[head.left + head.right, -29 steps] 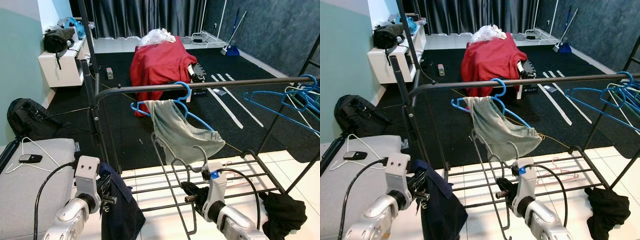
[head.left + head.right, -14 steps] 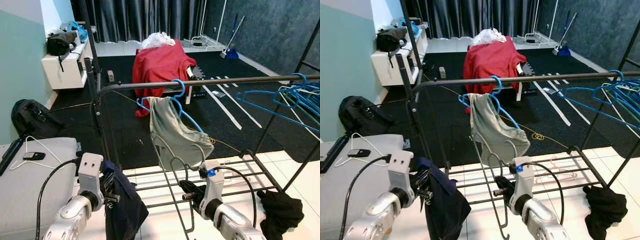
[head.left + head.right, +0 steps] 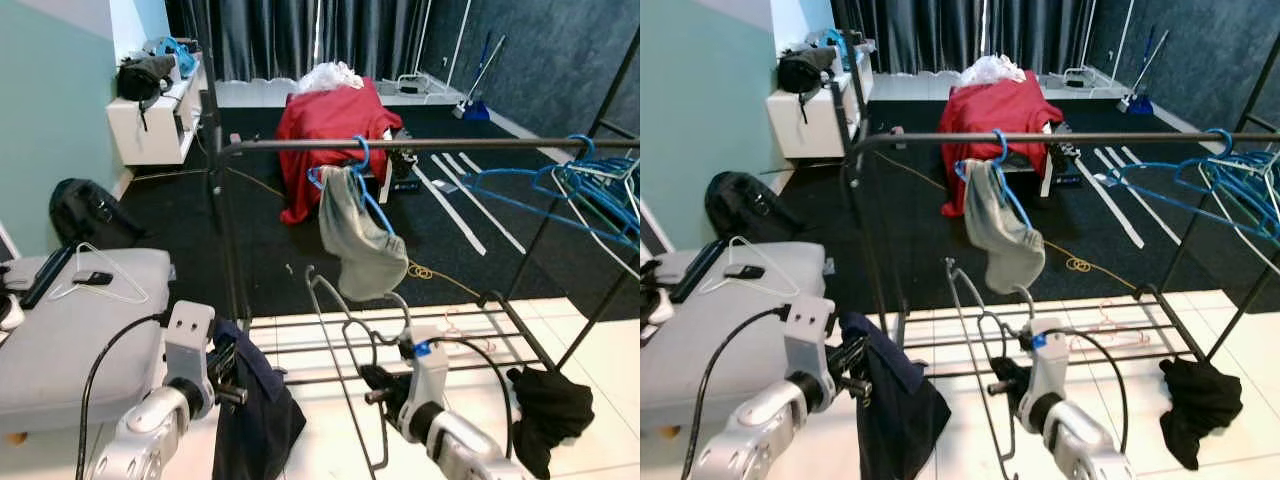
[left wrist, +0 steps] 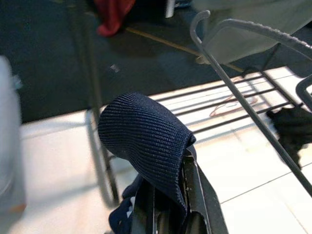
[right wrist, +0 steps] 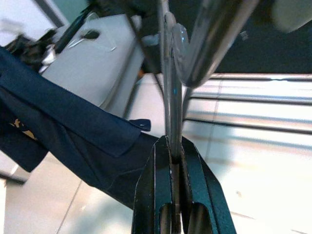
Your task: Hang hanger
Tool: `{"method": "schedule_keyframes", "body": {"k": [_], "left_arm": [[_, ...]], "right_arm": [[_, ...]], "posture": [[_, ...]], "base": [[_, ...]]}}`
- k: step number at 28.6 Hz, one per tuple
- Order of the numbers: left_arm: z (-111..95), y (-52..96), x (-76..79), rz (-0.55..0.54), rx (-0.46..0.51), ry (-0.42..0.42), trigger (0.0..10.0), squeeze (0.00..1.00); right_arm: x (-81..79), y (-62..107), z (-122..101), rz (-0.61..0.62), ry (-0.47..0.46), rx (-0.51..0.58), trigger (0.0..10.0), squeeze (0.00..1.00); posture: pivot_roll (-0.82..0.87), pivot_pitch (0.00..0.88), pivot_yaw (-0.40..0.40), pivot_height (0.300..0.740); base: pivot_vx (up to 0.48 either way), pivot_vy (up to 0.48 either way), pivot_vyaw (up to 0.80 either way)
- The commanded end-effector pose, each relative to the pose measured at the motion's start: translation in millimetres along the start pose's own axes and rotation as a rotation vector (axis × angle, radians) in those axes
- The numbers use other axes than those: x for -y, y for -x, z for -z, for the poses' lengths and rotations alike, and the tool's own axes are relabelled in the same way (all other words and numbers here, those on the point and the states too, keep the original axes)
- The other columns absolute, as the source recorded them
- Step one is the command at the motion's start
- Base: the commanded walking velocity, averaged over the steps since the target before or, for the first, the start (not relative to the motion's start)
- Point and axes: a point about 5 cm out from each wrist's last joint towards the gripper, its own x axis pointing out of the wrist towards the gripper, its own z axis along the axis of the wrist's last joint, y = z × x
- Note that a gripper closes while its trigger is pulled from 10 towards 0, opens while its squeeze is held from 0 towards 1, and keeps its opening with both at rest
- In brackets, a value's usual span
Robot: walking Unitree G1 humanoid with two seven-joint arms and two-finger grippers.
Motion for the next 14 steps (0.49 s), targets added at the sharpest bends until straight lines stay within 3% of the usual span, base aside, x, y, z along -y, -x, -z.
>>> {"method": "schedule_keyframes", "body": {"k": [1, 5, 11, 14], "left_arm": [[-5.1, 0.9, -0.8, 0.013, 0.009, -0.018, 10.0, 0.00], [-5.3, 0.8, -1.2, 0.013, 0.007, -0.017, 10.0, 0.00], [6.7, -4.6, 4.0, 0.049, -0.117, -0.048, 10.0, 0.00], [7.7, -4.7, 4.5, 0.040, -0.124, -0.043, 10.0, 0.00]], "right_arm": [[2.2, 1.8, 1.1, 0.016, -0.003, -0.008, 10.0, 0.00], [1.8, 1.9, 1.5, 0.016, -0.004, -0.009, 10.0, 0.00], [2.2, 0.9, 1.6, 0.031, -0.029, -0.006, 10.0, 0.00], [1.9, 0.8, 1.6, 0.031, -0.030, -0.006, 10.0, 0.00]], "posture": [[-0.03, 0.064, 0.015, 0.740], [-0.03, 0.064, 0.017, 0.740], [-0.03, 0.067, 0.025, 0.740], [-0.03, 0.067, 0.025, 0.740]], "base": [[-0.334, 0.000, 0.00], [-0.314, 0.000, 0.00], [0.000, 0.000, 0.00], [0.000, 0.000, 0.00]]}}
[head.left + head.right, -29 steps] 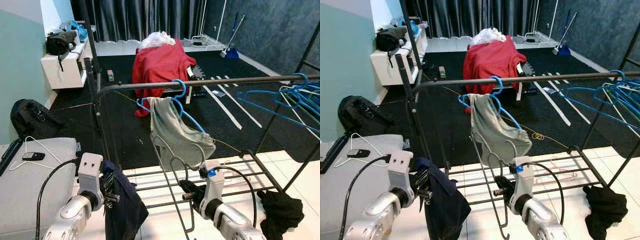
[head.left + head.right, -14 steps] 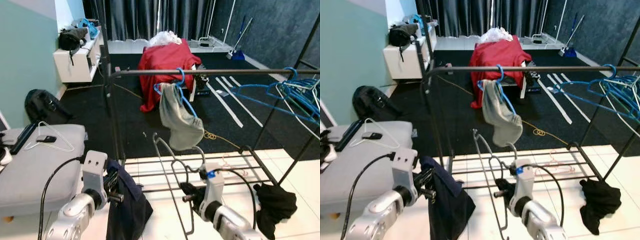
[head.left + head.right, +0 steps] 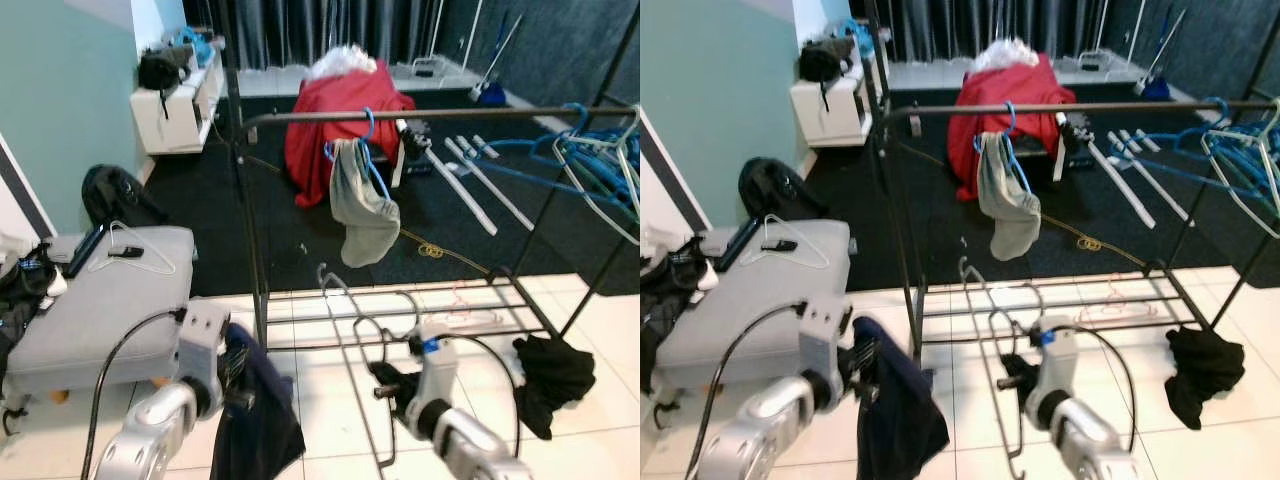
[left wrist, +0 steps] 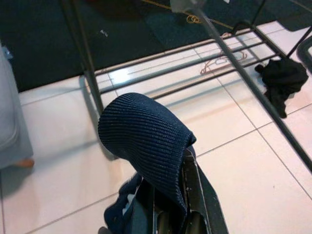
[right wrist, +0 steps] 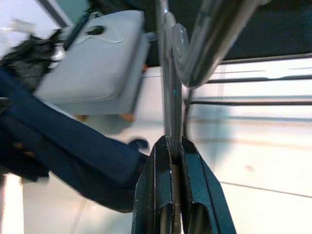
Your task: Hang hanger
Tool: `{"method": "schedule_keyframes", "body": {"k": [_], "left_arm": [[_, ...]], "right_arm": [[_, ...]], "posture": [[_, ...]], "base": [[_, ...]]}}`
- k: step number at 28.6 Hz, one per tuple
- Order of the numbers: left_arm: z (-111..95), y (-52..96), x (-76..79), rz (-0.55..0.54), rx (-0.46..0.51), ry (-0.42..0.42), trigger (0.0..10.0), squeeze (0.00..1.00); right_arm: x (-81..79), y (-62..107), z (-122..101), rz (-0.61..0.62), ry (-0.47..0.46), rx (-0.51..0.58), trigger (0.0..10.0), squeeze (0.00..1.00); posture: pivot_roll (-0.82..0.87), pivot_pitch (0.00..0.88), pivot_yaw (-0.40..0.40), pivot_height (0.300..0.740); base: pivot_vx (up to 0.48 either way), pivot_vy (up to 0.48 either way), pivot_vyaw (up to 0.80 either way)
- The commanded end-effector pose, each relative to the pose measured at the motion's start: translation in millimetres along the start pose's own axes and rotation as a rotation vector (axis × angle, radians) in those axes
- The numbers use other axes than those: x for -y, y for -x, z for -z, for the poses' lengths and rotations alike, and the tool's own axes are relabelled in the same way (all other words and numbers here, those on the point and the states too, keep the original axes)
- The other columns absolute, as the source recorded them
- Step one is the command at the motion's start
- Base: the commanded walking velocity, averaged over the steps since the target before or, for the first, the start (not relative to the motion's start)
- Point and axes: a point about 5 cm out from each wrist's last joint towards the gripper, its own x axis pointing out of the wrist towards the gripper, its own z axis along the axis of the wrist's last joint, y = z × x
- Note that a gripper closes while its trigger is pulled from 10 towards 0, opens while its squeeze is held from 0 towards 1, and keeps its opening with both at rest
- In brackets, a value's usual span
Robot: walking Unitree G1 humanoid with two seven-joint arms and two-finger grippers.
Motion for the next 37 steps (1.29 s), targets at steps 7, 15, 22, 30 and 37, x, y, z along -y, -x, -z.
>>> {"method": "schedule_keyframes", "body": {"k": [7, 15, 22, 30, 37], "left_arm": [[-1.1, -2.3, -1.6, -0.010, -0.041, 0.048, 10.0, 0.00], [-4.7, -5.9, 4.8, 0.020, -0.021, -0.020, 10.0, 0.00], [-11.1, -10.7, 8.9, 0.012, 0.047, -0.039, 10.0, 0.00], [-14.2, -12.1, 11.5, -0.002, 0.075, -0.008, 10.0, 0.00], [-15.8, -13.3, 10.7, -0.004, 0.093, 0.008, 10.0, 0.00]], "right_arm": [[4.4, 2.5, -0.4, 0.018, -0.001, -0.005, 10.0, 0.00], [5.0, 0.8, -2.0, 0.025, -0.001, 0.001, 10.0, 0.00], [2.0, -5.4, -14.3, 0.022, 0.024, 0.055, 10.0, 0.00], [-0.8, -6.2, -19.0, 0.019, 0.031, 0.072, 10.0, 0.00], [-1.1, -9.5, -24.3, 0.015, 0.047, 0.080, 10.0, 0.00]], "posture": [[-0.03, 0.068, 0.029, 0.740], [-0.03, 0.063, 0.026, 0.740], [-0.06, 0.066, 0.050, 0.740], [-0.06, 0.070, 0.033, 0.740], [-0.08, 0.057, 0.014, 0.740]], "base": [[0.000, 0.000, 0.00], [0.000, 0.000, 0.00], [0.000, 0.000, 0.00], [0.000, 0.000, 0.00], [0.000, -0.180, 0.00]]}}
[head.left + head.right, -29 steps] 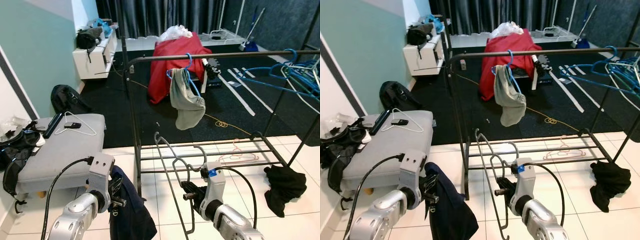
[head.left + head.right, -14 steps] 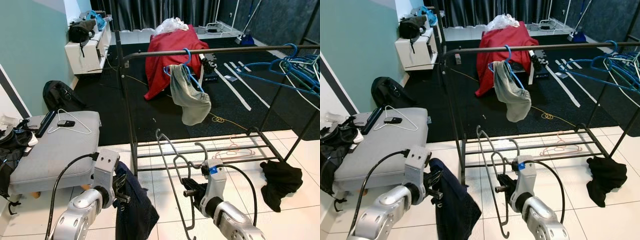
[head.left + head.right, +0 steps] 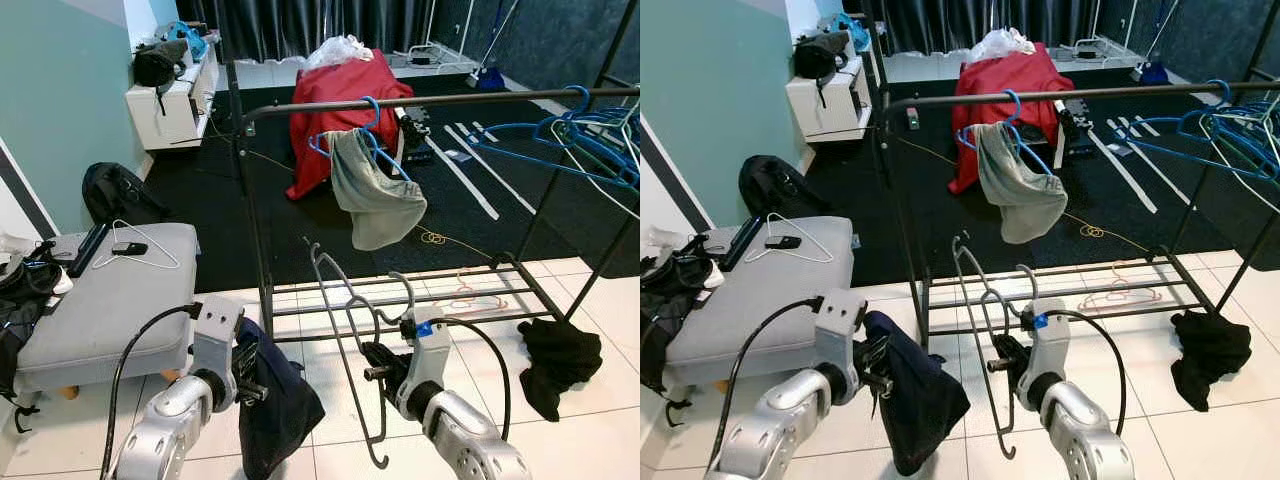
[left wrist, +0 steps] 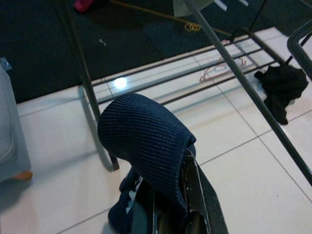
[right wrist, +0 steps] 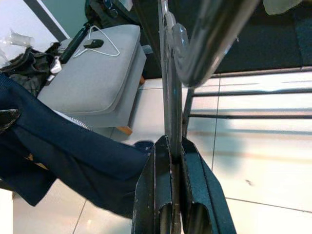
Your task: Hang hanger
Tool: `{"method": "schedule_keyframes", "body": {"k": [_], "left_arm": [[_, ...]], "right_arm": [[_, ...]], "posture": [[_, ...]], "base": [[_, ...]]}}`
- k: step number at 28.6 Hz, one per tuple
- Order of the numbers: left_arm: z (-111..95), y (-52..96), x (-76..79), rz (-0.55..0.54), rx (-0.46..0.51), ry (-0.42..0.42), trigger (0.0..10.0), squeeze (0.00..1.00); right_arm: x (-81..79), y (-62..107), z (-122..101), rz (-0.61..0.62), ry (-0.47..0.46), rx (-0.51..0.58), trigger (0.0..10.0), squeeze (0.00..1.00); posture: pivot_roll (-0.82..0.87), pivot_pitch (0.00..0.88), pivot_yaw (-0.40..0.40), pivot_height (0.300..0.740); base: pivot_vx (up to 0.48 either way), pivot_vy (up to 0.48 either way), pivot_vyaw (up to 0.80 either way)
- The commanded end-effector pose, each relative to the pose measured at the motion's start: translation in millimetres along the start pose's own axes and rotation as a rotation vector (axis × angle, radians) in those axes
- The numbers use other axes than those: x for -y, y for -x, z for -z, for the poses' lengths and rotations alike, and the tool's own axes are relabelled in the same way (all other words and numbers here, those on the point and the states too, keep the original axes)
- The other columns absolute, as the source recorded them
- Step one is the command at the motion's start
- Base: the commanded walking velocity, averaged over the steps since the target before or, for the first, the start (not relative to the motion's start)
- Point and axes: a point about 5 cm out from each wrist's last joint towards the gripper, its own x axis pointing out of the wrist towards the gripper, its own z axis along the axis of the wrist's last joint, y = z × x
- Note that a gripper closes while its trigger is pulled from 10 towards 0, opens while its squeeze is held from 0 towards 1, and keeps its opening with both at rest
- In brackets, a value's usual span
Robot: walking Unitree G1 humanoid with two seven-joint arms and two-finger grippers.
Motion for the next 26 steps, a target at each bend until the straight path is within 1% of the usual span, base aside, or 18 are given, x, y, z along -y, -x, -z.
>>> {"method": "schedule_keyframes", "body": {"k": [1, 3, 5, 8, 9, 10, 12, 13, 15, 17, 18, 19, 20, 21, 22, 23, 24, 26], "left_arm": [[-3.8, -3.2, 0.5, -0.002, 0.029, 0.011, 10.0, 0.00], [-3.5, -3.9, 1.6, -0.001, 0.033, 0.011, 10.0, 0.00], [-2.4, -4.3, 1.0, -0.019, 0.032, 0.035, 10.0, 0.00], [-2.6, -5.0, -7.4, -0.104, 0.011, 0.015, 10.0, 0.00], [-2.6, -5.0, -7.4, -0.104, 0.011, 0.015, 10.0, 0.00], [-7.3, -4.4, -12.2, -0.116, 0.012, -0.002, 10.0, 0.00], [-8.5, -4.2, -13.3, -0.117, 0.013, -0.004, 10.0, 0.00], [-9.3, -5.8, -14.6, -0.107, 0.017, -0.038, 10.0, 0.00], [-9.3, -5.8, -14.6, -0.107, 0.017, -0.038, 10.0, 0.00], [-14.7, -8.7, -12.3, -0.052, 0.046, -0.104, 10.0, 0.00], [-14.7, -8.7, -12.3, -0.052, 0.046, -0.104, 10.0, 0.00], [-18.9, -9.8, -9.4, 0.006, 0.060, -0.163, 10.0, 0.00], [-21.3, -9.6, -6.3, 0.082, 0.065, -0.281, 10.0, 0.00], [-21.3, -9.6, -6.3, 0.082, 0.065, -0.281, 10.0, 0.00], [-20.9, -8.5, -3.6, 0.161, 0.059, -0.394, 10.0, 0.00], [-20.9, -8.5, -3.6, 0.161, 0.059, -0.394, 10.0, 0.00], [-18.5, -7.8, -4.8, 0.281, 0.026, -0.542, 10.0, 0.00], [-18.5, -7.8, -4.8, 0.281, 0.026, -0.542, 10.0, 0.00]], "right_arm": [[-1.0, -3.2, -2.9, -0.004, 0.010, 0.007, 10.0, 0.00], [-1.1, -5.2, -4.7, -0.005, 0.014, 0.012, 10.0, 0.00], [-0.8, -7.1, -5.1, -0.004, 0.013, 0.015, 10.0, 0.00], [1.1, -12.2, -3.9, 0.004, 0.003, 0.017, 10.0, 0.00], [1.1, -12.2, -3.9, 0.004, 0.003, 0.017, 10.0, 0.00], [-1.2, -16.2, -6.1, -0.003, 0.008, 0.018, 10.0, 0.00], [-1.9, -17.2, -6.7, -0.005, 0.010, 0.019, 10.0, 0.00], [-2.5, -18.6, -8.3, -0.008, 0.012, 0.022, 10.0, 0.00], [-2.5, -18.6, -8.3, -0.008, 0.012, 0.022, 10.0, 0.00], [-2.0, -19.8, -10.5, -0.020, 0.024, 0.026, 10.0, 0.00], [-2.0, -19.8, -10.5, -0.020, 0.024, 0.026, 10.0, 0.00], [-0.3, -19.8, -12.9, -0.031, 0.038, 0.030, 10.0, 0.00], [2.4, -18.2, -15.7, -0.054, 0.066, 0.030, 10.0, 0.00], [2.4, -18.2, -15.7, -0.054, 0.066, 0.030, 10.0, 0.00], [5.2, -16.0, -18.0, -0.073, 0.086, 0.030, 10.0, 0.00], [5.2, -16.0, -18.0, -0.073, 0.086, 0.030, 10.0, 0.00], [10.3, -8.8, -19.4, -0.123, 0.130, 0.002, 10.0, 0.00], [10.3, -8.8, -19.4, -0.123, 0.130, 0.002, 10.0, 0.00]], "posture": [[-0.08, 0.057, 0.014, 0.740], [-0.07, 0.043, 0.005, 0.740], [-0.06, 0.034, 0.000, 0.740], [-0.03, 0.027, -0.008, 0.740], [-0.03, 0.027, -0.008, 0.740], [-0.03, 0.031, -0.007, 0.740], [-0.03, 0.031, -0.007, 0.740], [-0.03, 0.032, -0.012, 0.740], [-0.03, 0.032, -0.012, 0.740], [-0.03, 0.025, -0.012, 0.740], [-0.03, 0.025, -0.012, 0.740], [-0.04, 0.031, 0.001, 0.740], [-0.05, 0.039, 0.013, 0.740], [-0.05, 0.039, 0.013, 0.740], [-0.05, 0.039, 0.013, 0.740], [-0.05, 0.039, 0.013, 0.740], [-0.07, 0.055, 0.033, 0.740], [-0.07, 0.055, 0.033, 0.740]], "base": [[0.000, -0.480, 0.00], [0.000, -0.480, 0.00], [0.000, -0.240, 0.00], [0.000, 0.000, 0.00], [0.000, 0.000, 0.00], [0.000, 0.000, 0.00], [0.000, 0.000, 0.00], [0.000, 0.000, 0.00], [0.000, 0.000, 0.00], [0.000, 0.000, 0.00], [0.000, 0.000, 0.00], [0.000, 0.000, 0.00], [0.000, 0.000, 0.00], [0.000, 0.000, 0.00], [0.000, 0.000, 0.00], [0.000, 0.000, 0.00], [0.000, 0.000, 0.00], [0.000, 0.000, 0.00]]}}
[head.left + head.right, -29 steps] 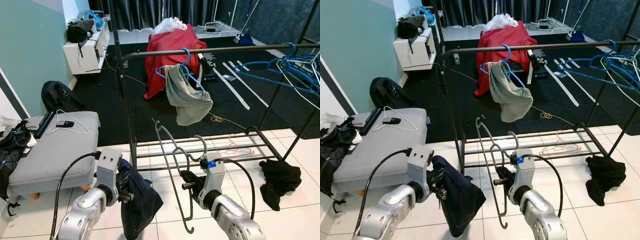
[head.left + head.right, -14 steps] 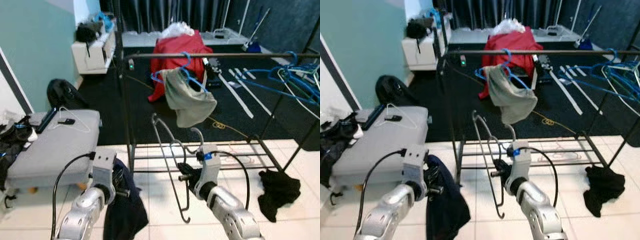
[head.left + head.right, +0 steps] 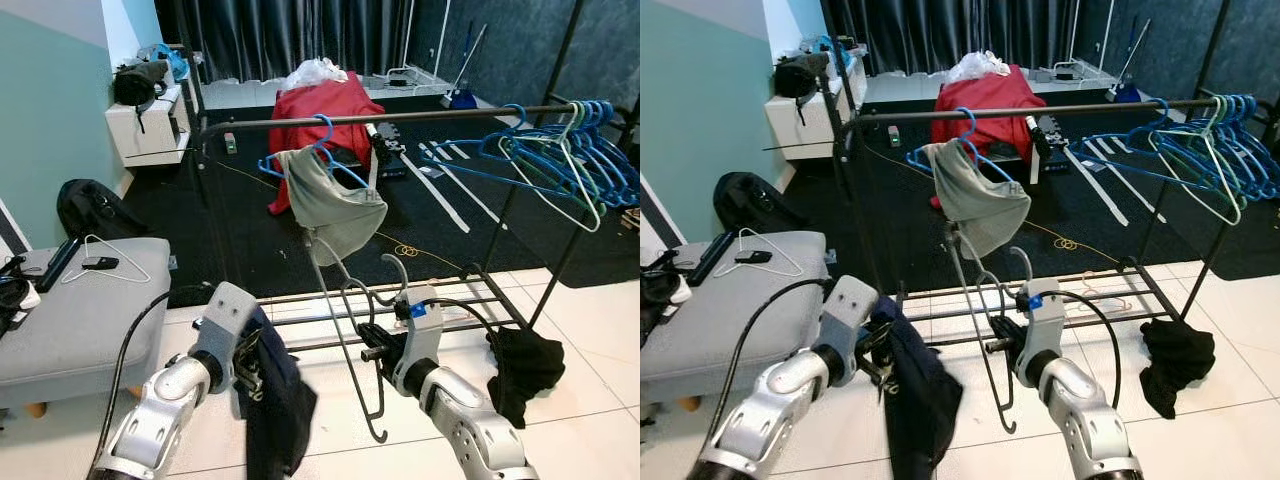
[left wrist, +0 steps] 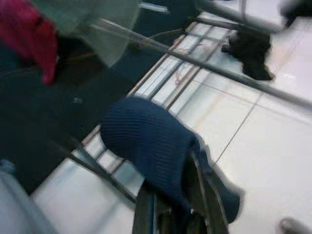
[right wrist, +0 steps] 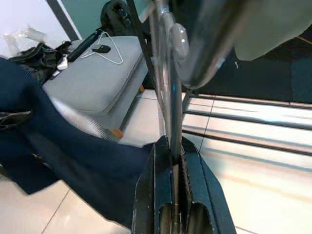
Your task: Hang hanger
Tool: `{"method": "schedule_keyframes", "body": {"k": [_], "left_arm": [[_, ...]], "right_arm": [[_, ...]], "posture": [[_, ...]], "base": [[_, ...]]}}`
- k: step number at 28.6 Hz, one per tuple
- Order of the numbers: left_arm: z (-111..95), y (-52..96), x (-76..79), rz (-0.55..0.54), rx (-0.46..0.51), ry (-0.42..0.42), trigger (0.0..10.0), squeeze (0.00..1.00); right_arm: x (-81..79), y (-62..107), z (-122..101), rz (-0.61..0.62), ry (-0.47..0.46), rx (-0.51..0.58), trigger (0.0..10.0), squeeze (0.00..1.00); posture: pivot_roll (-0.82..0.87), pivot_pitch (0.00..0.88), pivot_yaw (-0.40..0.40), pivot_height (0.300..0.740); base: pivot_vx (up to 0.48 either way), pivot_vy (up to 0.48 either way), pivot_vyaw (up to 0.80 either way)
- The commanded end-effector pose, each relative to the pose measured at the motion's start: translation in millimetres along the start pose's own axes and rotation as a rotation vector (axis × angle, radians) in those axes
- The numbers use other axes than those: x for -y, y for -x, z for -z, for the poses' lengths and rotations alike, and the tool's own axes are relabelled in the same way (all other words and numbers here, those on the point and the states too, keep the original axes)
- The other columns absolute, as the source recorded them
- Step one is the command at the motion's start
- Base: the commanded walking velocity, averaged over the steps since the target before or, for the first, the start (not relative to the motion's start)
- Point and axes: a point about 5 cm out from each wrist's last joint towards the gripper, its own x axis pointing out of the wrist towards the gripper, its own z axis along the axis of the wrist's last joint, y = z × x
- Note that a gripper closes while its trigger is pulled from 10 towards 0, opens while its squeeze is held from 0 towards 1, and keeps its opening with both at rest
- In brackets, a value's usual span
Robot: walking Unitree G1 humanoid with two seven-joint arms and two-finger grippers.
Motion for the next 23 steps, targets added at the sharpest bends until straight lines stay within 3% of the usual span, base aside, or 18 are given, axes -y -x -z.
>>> {"method": "schedule_keyframes", "body": {"k": [1, 2, 3, 5, 10, 12, 13, 15, 16, 18, 23], "left_arm": [[2.6, -0.1, -0.9, 0.113, -0.025, -0.128, 10.0, 0.00], [4.3, -1.8, -7.3, 0.151, -0.051, -0.194, 10.0, 0.00], [4.3, -1.8, -7.3, 0.151, -0.051, -0.194, 10.0, 0.00], [1.1, -8.6, -19.3, 0.142, -0.069, -0.247, 10.0, 0.00], [-1.7, -11.5, -22.2, 0.136, -0.064, -0.257, 10.0, 0.00], [-14.6, -17.4, -24.7, 0.124, 0.008, -0.294, 10.0, 0.00], [-14.6, -17.4, -24.7, 0.124, 0.008, -0.294, 10.0, 0.00], [-19.2, -16.6, -21.2, 0.208, 0.055, -0.374, 10.0, 0.00], [-19.2, -16.6, -21.2, 0.208, 0.055, -0.374, 10.0, 0.00], [-16.0, -12.7, -17.2, 0.319, 0.063, -0.440, 10.0, 0.00], [-14.0, -10.7, -16.9, 0.365, 0.060, -0.462, 10.0, 0.00]], "right_arm": [[-0.9, 6.6, 0.8, -0.062, 0.040, -0.035, 10.0, 0.00], [1.7, 16.5, 1.9, -0.110, 0.079, -0.081, 10.0, 0.00], [1.7, 16.5, 1.9, -0.110, 0.079, -0.081, 10.0, 0.00], [3.7, 35.8, 5.7, -0.203, 0.164, -0.187, 10.0, 0.00], [3.6, 42.9, 7.5, -0.238, 0.194, -0.232, 10.0, 0.00], [0.9, 70.1, 18.1, -0.375, 0.280, -0.431, 10.0, 0.00], [0.9, 70.1, 18.1, -0.375, 0.280, -0.431, 10.0, 0.00], [-0.3, 92.0, 24.6, -0.488, 0.334, -0.581, 10.0, 0.00], [-0.3, 92.0, 24.6, -0.488, 0.334, -0.581, 10.0, 0.00], [-2.3, 100.7, 22.5, -0.551, 0.333, -0.614, 10.0, 0.00], [-3.4, 104.1, 20.1, -0.579, 0.329, -0.624, 10.0, 0.00]], "posture": [[-0.07, 0.055, 0.039, 0.740], [-0.09, 0.060, 0.053, 0.740], [-0.09, 0.060, 0.053, 0.740], [-0.11, 0.059, 0.062, 0.740], [-0.11, 0.052, 0.062, 0.740], [-0.11, 0.050, 0.058, 0.740], [-0.11, 0.050, 0.058, 0.740], [-0.10, 0.052, 0.060, 0.740], [-0.10, 0.052, 0.060, 0.740], [-0.11, 0.051, 0.063, 0.740], [-0.11, 0.051, 0.063, 0.740]], "base": [[0.000, 0.000, 0.00], [0.000, 0.000, 0.00], [0.000, 0.000, 0.00], [0.000, 0.000, 0.00], [0.000, 0.000, 0.00], [0.000, 0.000, 0.00], [0.000, 0.000, 0.00], [0.000, 0.000, 0.00], [0.000, 0.000, 0.00], [0.000, 0.000, 0.00], [0.000, 0.000, 0.00]]}}
